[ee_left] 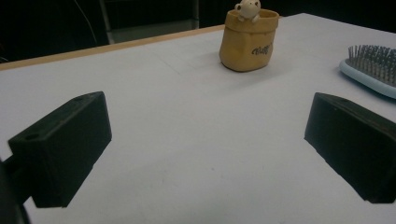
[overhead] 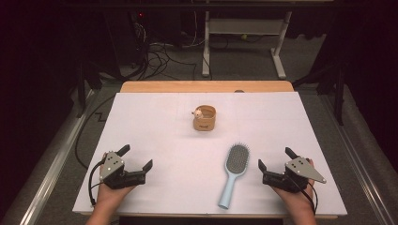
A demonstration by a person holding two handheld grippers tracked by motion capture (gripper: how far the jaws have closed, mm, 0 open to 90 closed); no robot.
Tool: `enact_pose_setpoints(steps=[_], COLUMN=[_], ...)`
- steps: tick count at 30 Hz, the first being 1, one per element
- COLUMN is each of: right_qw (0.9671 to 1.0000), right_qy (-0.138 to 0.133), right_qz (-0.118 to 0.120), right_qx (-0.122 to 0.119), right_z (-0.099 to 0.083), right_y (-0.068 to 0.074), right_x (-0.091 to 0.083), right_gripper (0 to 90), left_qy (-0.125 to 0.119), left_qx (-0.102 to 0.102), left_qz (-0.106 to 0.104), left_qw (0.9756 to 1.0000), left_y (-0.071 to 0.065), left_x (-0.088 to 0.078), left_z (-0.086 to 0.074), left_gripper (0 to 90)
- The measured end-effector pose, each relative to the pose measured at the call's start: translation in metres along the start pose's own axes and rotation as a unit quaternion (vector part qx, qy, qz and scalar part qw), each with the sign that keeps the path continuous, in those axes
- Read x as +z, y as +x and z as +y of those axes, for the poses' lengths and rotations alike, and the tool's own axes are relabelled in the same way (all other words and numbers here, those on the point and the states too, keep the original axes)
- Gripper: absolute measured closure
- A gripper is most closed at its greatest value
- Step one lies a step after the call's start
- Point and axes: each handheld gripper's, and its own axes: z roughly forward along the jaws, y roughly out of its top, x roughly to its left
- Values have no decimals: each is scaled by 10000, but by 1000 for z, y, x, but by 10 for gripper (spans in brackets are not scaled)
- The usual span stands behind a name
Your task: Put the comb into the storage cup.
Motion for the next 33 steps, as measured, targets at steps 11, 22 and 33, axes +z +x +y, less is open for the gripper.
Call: enact_pose_setpoints(steps=[11, 22, 33], right_qw=[9999, 9975, 9880], right_qy=[59, 117, 392], right_qz=[116, 680, 1487], right_qx=[-69, -127, -112], right_z=[2, 6, 14], right_y=[3, 13, 45], right_x=[-2, -6, -5], right_gripper=[20, 420, 706], left_qy=[-17, -58, -57], left_qx=[60, 84, 28], left_qz=[-38, -90, -113], left_qw=[10000, 9999, 9999], left_y=[-2, -4, -4], left_x=[1, 1, 1], left_z=[1, 0, 0], left_gripper=[17, 18, 15])
